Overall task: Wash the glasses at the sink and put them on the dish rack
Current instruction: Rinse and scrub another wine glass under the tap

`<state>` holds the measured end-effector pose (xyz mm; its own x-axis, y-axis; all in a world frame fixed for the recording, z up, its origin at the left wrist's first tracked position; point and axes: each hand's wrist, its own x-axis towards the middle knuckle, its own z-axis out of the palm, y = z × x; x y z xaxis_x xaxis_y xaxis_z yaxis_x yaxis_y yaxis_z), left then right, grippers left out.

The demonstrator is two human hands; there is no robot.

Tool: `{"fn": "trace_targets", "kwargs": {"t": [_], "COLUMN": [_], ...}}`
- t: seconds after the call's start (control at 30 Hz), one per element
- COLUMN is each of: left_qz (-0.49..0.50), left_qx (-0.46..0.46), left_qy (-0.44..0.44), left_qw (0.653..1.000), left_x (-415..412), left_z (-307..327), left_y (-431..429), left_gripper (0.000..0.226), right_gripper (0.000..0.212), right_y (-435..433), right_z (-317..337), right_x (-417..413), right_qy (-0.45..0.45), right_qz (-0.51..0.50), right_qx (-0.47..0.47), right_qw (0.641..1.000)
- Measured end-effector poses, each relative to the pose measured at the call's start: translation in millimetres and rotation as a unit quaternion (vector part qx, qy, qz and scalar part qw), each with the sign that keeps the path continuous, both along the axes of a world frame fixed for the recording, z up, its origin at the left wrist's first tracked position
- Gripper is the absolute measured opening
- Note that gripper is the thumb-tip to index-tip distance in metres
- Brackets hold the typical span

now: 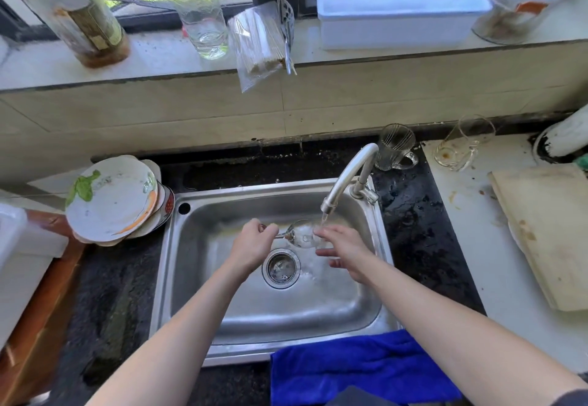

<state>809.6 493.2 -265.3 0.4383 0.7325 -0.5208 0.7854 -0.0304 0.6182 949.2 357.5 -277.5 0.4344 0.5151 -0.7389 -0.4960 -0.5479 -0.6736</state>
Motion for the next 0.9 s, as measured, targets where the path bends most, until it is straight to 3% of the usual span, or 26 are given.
{"fn": "trace_targets", "kwargs": {"t": [0.07, 0.17, 0.3, 0.37, 0.43, 0.53, 0.63, 0.77, 0.9], "left_qz": [0.028, 0.108, 0.155, 0.160, 0.185, 0.209, 0.227, 0.224, 0.256], "left_qx": [-0.061, -0.225, -0.352, -0.341, -0.304, -0.257, -0.227, -0.207, -0.219], "left_qy": [-0.041, -0.086, -0.069, -0.065, -0.099, -0.155, -0.177, -0.178, -0.187], "left_qw": [0.997, 0.964, 0.920, 0.924, 0.929, 0.931, 0.931, 0.936, 0.923], "left_x": [2, 6, 22, 35, 49, 67, 70, 69, 69], "left_z": [-4, -13, -32, -45, -52, -52, -50, -52, -46], "left_y": [0, -4, -8, -9, -13, -16, -9, -5, -4], "left_gripper": [0.016, 0.005, 0.022, 0.027, 0.026, 0.029, 0.030, 0.030, 0.028], "right_gripper": [0.015, 0.010, 0.006, 0.005, 0.017, 0.029, 0.024, 0.029, 0.033], "right_y": [-1, -3, -14, -22, -25, -17, -15, -16, -1], "right_z": [7, 16, 22, 26, 27, 27, 30, 38, 47], "right_x": [2, 9, 13, 16, 22, 19, 19, 34, 21], "right_qy": [-0.034, -0.137, -0.336, -0.399, -0.420, -0.382, -0.322, -0.358, -0.337], "right_qz": [-0.006, 0.044, 0.237, 0.290, 0.313, 0.301, 0.281, 0.329, 0.358], "right_qx": [0.032, 0.077, 0.103, 0.106, 0.085, 0.049, 0.065, 0.033, 0.052], "right_qw": [0.999, 0.987, 0.906, 0.863, 0.848, 0.873, 0.902, 0.873, 0.869]}}
